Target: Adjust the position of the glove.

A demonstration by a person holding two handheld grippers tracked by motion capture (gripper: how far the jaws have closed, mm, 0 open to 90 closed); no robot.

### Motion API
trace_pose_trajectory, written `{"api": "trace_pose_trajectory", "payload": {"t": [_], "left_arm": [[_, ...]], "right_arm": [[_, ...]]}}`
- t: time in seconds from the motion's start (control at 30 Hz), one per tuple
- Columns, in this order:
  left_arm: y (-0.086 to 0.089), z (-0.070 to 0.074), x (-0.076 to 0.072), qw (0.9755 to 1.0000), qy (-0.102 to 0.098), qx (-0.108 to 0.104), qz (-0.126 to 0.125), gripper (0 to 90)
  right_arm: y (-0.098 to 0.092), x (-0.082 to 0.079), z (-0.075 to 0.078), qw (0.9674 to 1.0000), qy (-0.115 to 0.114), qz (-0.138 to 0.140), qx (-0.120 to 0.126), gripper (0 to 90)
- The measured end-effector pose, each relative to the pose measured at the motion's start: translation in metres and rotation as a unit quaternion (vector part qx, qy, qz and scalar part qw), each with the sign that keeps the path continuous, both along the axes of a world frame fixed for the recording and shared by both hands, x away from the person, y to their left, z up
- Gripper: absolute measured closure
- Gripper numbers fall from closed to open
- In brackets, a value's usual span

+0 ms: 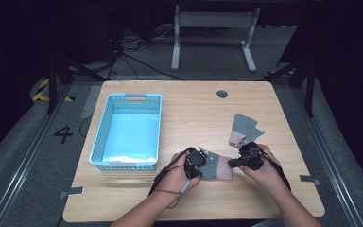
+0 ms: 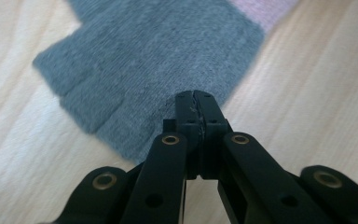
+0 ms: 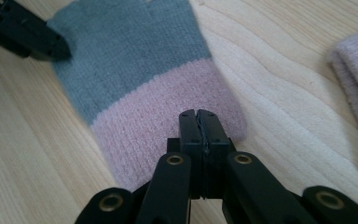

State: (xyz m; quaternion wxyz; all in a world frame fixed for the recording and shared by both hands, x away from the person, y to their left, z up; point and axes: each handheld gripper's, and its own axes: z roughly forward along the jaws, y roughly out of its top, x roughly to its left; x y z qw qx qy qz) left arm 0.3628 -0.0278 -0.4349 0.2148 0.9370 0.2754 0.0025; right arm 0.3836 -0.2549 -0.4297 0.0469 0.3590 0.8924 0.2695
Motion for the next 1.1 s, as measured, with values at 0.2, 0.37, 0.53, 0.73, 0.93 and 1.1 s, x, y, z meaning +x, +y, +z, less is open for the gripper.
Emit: {"api": "trace_pose_trajectory", "payload": {"t": [0.2, 0.37, 0.53, 0.73, 0.93, 1.1], "left_arm": [[-0.006, -0.001, -0.004, 0.9997, 0.006, -0.014, -0.018, 89.7], [-0.008, -0.001, -0.006, 0.9997, 0.007, -0.015, -0.021, 89.4], [-0.008, -0.001, -0.005, 0.9995, 0.009, -0.020, -0.022, 88.3], [-0.004, 0.003, -0.004, 0.9990, 0.020, -0.031, -0.024, 77.7], [0.006, 0.018, -0.004, 0.9986, 0.018, -0.046, -0.018, 75.1], [0.013, 0.032, -0.005, 0.9987, 0.018, -0.041, -0.023, 71.7]], "right_arm": [[-0.007, 0.002, 0.001, 0.9999, -0.005, -0.010, 0.003, 90.0], [-0.010, 0.002, 0.003, 0.9999, -0.006, -0.015, 0.004, 90.0], [-0.014, 0.002, 0.004, 0.9998, -0.008, -0.018, 0.008, 90.0], [-0.017, 0.001, 0.010, 0.9995, -0.020, -0.020, 0.010, 90.0], [-0.023, -0.002, 0.019, 0.9991, -0.029, -0.026, 0.014, 90.0], [-0.030, -0.004, 0.025, 0.9984, -0.039, -0.037, 0.017, 90.0]]}}
